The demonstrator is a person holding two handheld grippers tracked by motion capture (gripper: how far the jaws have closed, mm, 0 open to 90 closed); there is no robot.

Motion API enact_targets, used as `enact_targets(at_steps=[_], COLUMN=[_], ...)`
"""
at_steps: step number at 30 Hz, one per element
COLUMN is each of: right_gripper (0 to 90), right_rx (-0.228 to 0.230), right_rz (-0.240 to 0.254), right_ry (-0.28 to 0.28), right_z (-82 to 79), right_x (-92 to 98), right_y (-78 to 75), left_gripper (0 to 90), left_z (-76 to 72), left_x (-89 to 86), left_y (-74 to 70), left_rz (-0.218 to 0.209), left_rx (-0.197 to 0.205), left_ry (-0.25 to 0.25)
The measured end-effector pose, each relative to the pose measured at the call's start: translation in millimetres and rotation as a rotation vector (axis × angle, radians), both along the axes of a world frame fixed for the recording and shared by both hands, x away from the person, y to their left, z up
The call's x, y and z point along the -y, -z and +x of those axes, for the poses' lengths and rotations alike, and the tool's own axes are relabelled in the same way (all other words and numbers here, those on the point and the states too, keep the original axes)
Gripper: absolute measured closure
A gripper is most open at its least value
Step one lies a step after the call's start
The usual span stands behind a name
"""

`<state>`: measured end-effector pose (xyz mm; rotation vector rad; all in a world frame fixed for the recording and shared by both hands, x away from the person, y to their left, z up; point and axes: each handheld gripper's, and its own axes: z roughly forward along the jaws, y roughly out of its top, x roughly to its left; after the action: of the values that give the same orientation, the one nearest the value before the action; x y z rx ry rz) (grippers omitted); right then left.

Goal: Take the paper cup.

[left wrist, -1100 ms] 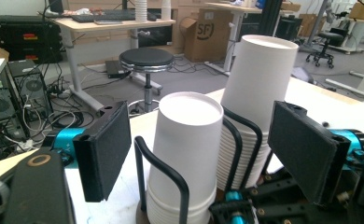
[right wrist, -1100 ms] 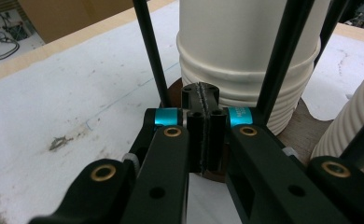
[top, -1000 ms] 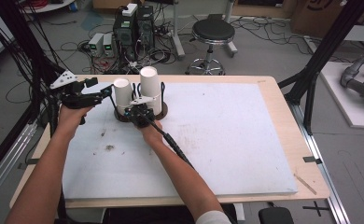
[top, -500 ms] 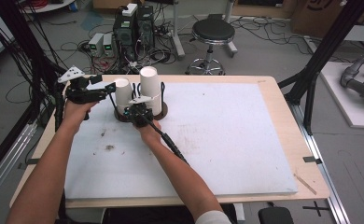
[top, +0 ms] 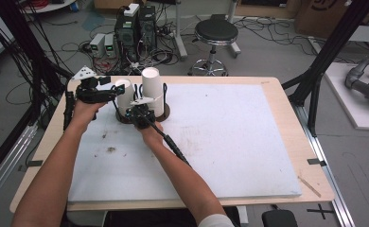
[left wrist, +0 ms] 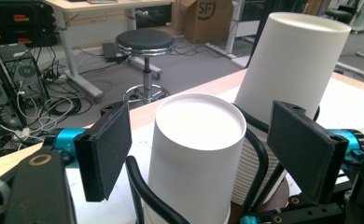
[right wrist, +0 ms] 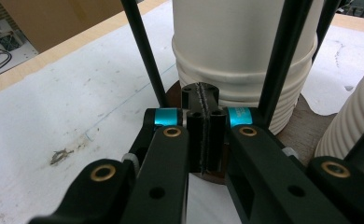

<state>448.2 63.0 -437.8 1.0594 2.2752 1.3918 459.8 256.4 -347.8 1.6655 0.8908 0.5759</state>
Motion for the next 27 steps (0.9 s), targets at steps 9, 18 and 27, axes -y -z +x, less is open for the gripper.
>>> enact_targets(at_steps=[9, 18, 27], right_gripper=[90.0, 90.0, 90.0], right_rx=[0.001, -0.003, -0.007], right_rz=[-0.003, 0.0, 0.004], right_ry=[-0.003, -0.002, -0.005], right_z=[0.1, 0.2, 0.5], right_x=[0.1, 0.2, 0.4], right_y=[0.3, 0.4, 0.5], left_gripper=[22.1, 33.4, 36.4], left_z=[9.2, 10.3, 7.6], left_x=[3.9, 7.8, 6.7], left_y=[9.3, 11.3, 7.5], left_rz=[0.015, 0.027, 0.049], left_rx=[-0.032, -0.019, -0.008], left_ry=[-0.017, 0.007, -0.002])
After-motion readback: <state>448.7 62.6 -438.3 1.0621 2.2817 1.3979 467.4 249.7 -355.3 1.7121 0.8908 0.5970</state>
